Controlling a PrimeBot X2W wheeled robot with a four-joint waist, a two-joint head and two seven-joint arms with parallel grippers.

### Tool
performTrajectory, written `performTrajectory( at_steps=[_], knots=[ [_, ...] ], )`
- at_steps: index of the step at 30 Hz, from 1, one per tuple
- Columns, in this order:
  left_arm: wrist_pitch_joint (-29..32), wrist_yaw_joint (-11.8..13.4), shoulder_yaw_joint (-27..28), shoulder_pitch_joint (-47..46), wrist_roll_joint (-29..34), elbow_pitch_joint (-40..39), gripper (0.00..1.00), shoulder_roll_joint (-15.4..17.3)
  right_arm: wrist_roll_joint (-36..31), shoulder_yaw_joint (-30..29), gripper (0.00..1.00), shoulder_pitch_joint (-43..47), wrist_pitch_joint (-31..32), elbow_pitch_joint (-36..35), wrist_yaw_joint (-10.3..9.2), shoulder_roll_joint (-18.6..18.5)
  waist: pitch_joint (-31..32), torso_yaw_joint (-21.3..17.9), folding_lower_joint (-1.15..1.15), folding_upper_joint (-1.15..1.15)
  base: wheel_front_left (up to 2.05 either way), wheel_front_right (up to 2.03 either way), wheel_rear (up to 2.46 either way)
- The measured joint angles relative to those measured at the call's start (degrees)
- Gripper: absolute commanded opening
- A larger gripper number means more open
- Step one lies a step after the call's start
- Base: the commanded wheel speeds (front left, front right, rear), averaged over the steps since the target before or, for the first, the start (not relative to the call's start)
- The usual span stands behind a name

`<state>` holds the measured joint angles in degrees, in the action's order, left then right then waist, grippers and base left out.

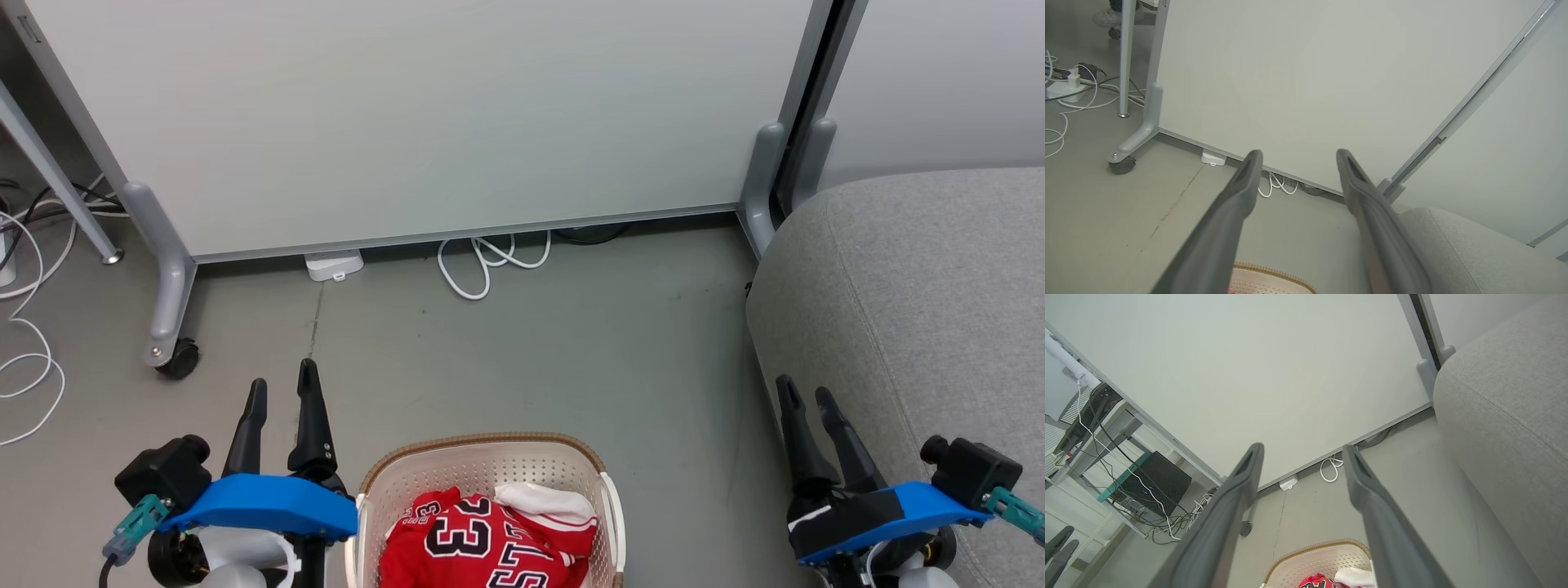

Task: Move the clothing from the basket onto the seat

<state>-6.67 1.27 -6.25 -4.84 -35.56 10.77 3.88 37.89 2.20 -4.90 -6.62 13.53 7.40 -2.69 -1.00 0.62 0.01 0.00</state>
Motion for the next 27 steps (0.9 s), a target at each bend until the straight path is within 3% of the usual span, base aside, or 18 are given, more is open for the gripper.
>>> performTrajectory(
  at_steps=[27],
  knots=[
    [-3.94, 1.58, -2.96, -0.3, 15.05, 0.46, 1.0, 0.87, -15.44, 2.03, 1.0, -0.11, -3.89, 0.0, 0.01, -0.02, -0.38, 0.18, 0.0, 0.0, 0.0, 0.0, 0.0]
  ],
)
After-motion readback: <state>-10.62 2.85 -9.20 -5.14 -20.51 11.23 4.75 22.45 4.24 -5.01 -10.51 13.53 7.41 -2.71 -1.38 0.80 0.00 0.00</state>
